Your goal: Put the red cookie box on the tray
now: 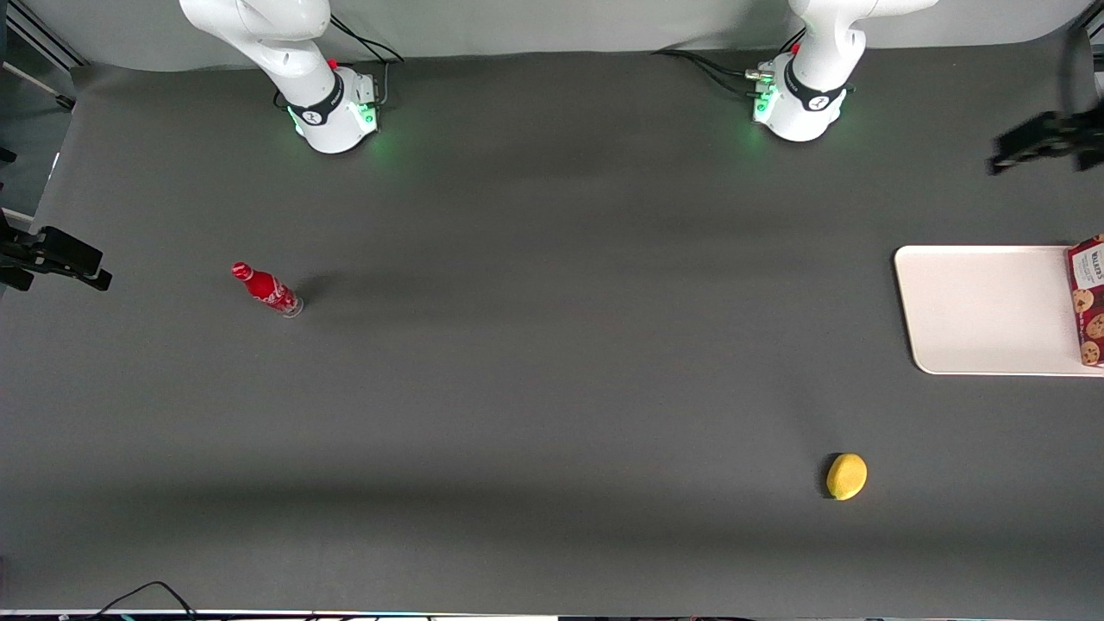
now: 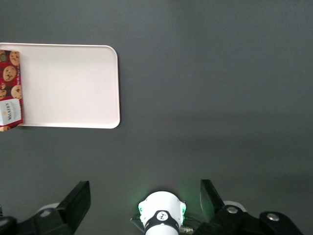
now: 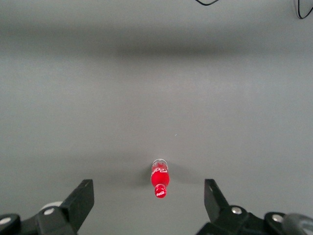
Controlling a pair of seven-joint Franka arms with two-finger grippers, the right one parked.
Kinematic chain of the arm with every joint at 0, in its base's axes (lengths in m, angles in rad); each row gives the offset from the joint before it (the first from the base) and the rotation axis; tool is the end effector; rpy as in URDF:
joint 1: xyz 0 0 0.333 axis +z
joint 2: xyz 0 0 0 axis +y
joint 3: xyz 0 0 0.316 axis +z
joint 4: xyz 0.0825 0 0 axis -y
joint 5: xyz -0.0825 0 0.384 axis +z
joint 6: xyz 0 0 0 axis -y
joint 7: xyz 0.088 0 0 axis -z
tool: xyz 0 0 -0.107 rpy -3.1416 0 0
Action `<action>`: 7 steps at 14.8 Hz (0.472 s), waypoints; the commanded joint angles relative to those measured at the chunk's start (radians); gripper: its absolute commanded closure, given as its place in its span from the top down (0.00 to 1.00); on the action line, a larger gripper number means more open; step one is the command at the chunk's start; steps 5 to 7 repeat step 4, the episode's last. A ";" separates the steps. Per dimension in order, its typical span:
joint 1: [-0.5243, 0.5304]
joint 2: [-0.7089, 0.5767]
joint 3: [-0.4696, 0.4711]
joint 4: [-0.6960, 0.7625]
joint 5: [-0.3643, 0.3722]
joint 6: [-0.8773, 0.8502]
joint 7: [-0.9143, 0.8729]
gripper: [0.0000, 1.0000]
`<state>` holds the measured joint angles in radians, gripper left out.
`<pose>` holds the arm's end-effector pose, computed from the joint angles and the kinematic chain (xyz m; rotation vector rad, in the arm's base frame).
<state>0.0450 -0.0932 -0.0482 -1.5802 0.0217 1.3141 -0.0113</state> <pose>0.4968 -0.0002 0.6491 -3.1028 -0.0192 0.2688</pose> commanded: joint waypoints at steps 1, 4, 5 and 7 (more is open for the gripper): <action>0.009 -0.079 -0.053 -0.117 0.000 0.082 -0.035 1.00; 0.010 -0.033 -0.053 -0.051 -0.026 0.071 -0.024 1.00; 0.010 -0.033 -0.053 -0.051 -0.026 0.071 -0.024 1.00; 0.010 -0.033 -0.053 -0.051 -0.026 0.071 -0.024 1.00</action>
